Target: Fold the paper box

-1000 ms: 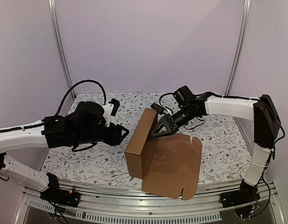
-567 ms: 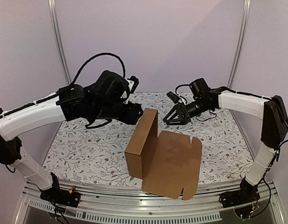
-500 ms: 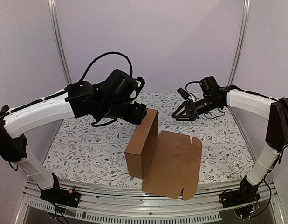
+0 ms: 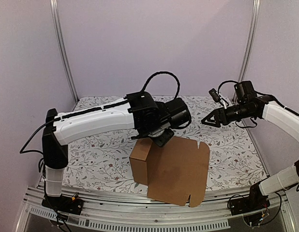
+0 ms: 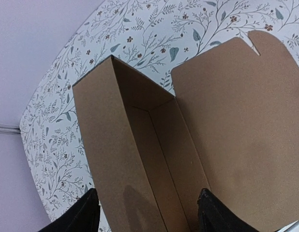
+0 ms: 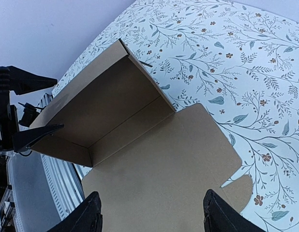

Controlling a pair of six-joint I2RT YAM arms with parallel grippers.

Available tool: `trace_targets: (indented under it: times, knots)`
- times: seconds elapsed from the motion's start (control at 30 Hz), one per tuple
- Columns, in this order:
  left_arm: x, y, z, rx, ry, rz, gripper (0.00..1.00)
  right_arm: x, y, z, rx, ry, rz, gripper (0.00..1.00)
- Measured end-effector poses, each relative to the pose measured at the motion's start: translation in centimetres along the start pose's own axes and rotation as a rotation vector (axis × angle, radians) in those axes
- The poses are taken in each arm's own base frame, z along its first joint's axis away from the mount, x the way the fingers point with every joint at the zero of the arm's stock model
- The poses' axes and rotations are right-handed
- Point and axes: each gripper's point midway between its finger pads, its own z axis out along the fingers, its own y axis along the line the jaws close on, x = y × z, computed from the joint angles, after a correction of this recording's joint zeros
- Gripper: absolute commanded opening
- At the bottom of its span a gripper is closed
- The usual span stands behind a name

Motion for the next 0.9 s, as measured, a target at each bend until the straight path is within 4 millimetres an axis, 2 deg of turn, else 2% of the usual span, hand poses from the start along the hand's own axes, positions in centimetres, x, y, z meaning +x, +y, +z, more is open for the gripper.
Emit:
trace_targets:
  times: [0.23, 0.37, 0.5, 0.73, 0.8, 0.9]
  knots:
    - [1.3, 1.0, 1.9, -0.134, 0.061, 0.057, 0.66, 0.2, -0.4, 0.1, 0.018, 0.003, -0.02, 0.71]
    - [3.0, 2.3, 2.6, -0.173, 0.103, 0.053, 0.62, 0.6, -0.7, 0.3, 0.027, 0.009, -0.024, 0.71]
    - [6.3, 4.9, 2.8, -0.159, 0.163, 0.012, 0.58, 0.8, -1.3, 0.3, 0.053, 0.012, -0.026, 0.71]
    - [11.6, 12.3, 2.4, -0.112, 0.174, -0.246, 0.53, 1.0, -1.8, -0.2, 0.086, 0.007, -0.029, 0.72]
    - [12.7, 13.7, 2.5, -0.095, 0.154, -0.323, 0.53, 0.9, -1.9, -0.3, 0.09, 0.004, -0.032, 0.73]
    - [13.1, 14.9, 2.6, -0.07, 0.098, -0.413, 0.52, 0.9, -1.8, -0.3, 0.086, 0.004, -0.035, 0.73]
